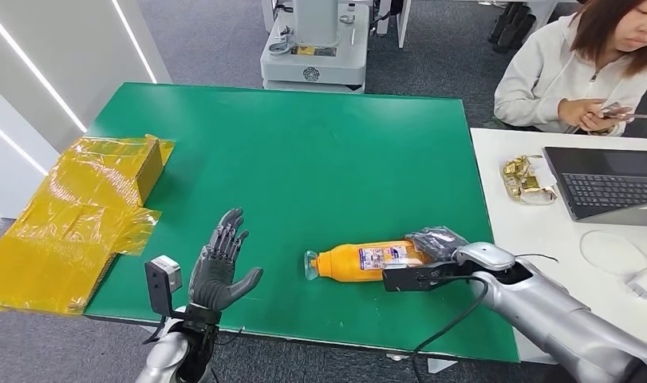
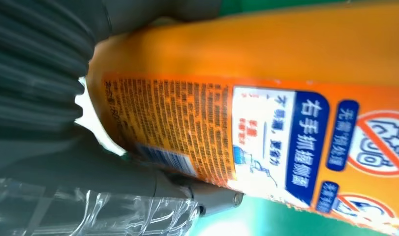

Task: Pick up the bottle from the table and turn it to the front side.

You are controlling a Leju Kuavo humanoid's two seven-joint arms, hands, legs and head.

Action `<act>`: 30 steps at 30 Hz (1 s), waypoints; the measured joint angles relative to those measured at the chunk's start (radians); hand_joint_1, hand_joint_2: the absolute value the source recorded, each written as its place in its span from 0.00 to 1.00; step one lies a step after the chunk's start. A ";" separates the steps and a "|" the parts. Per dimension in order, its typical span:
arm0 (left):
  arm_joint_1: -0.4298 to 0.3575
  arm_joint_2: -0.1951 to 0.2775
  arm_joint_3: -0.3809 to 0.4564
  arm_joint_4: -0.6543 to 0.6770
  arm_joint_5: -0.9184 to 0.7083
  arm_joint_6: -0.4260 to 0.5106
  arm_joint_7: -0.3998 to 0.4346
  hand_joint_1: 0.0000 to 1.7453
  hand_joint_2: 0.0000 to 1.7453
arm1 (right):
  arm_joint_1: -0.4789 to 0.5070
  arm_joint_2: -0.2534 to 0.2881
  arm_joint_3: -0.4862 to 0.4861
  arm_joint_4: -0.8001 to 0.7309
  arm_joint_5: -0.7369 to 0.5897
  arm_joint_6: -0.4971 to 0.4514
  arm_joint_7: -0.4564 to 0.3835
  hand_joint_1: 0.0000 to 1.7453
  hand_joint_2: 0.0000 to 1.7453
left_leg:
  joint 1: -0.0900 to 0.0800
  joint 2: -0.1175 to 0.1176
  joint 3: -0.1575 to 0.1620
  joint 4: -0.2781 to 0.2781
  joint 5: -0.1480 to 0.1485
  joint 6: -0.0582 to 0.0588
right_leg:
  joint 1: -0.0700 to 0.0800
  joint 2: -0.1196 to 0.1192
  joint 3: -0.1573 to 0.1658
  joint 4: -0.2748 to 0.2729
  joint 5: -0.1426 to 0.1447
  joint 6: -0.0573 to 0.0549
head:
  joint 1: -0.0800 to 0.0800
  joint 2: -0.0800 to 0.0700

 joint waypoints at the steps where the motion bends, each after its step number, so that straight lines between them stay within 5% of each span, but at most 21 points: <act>1: 0.001 0.000 0.000 0.000 -0.006 0.004 -0.005 0.00 1.00 | 0.021 -0.007 -0.020 -0.011 -0.031 -0.006 -0.015 1.00 1.00 | 0.000 0.000 0.001 0.000 0.000 0.000 | 0.000 0.000 0.001 0.000 0.000 0.000 | 0.000 0.000; 8: 0.010 -0.001 0.000 -0.003 -0.060 0.070 -0.032 0.00 1.00 | 0.380 -0.055 -0.341 -0.216 -0.312 -0.106 -0.184 1.00 1.00 | 0.001 -0.007 0.000 0.000 -0.002 0.002 | 0.001 -0.007 0.004 -0.001 -0.004 0.002 | 0.000 0.000; 12: 0.024 -0.003 0.000 -0.021 -0.086 0.100 -0.037 0.00 1.00 | 0.666 -0.042 -0.542 -0.413 -0.288 -0.191 -0.190 1.00 1.00 | 0.001 -0.012 -0.002 -0.001 -0.004 0.001 | 0.001 -0.012 0.004 -0.001 -0.008 0.002 | 0.000 0.000; 15: 0.028 -0.005 0.000 -0.033 -0.093 0.111 -0.037 0.00 1.00 | 0.789 -0.013 -0.627 -0.507 -0.237 -0.245 -0.153 1.00 1.00 | 0.001 -0.011 -0.002 -0.001 -0.006 0.000 | 0.001 -0.010 0.003 -0.001 -0.009 0.002 | 0.000 0.000; 23: 0.022 -0.008 -0.001 -0.040 -0.098 0.102 -0.034 0.00 1.00 | 0.923 0.059 -0.757 -0.606 -0.228 -0.264 -0.155 1.00 1.00 | 0.001 -0.010 -0.001 -0.001 -0.007 0.000 | 0.000 -0.009 0.003 -0.001 -0.009 0.002 | 0.000 0.000; 30: -0.079 -0.006 -0.040 -0.028 -0.007 -0.083 0.054 0.00 1.00 | 0.890 0.153 -0.845 -0.598 -0.237 -0.233 -0.252 1.00 1.00 | 0.001 -0.008 -0.001 0.000 -0.005 0.000 | 0.000 -0.007 0.002 0.000 -0.007 0.001 | 0.000 0.000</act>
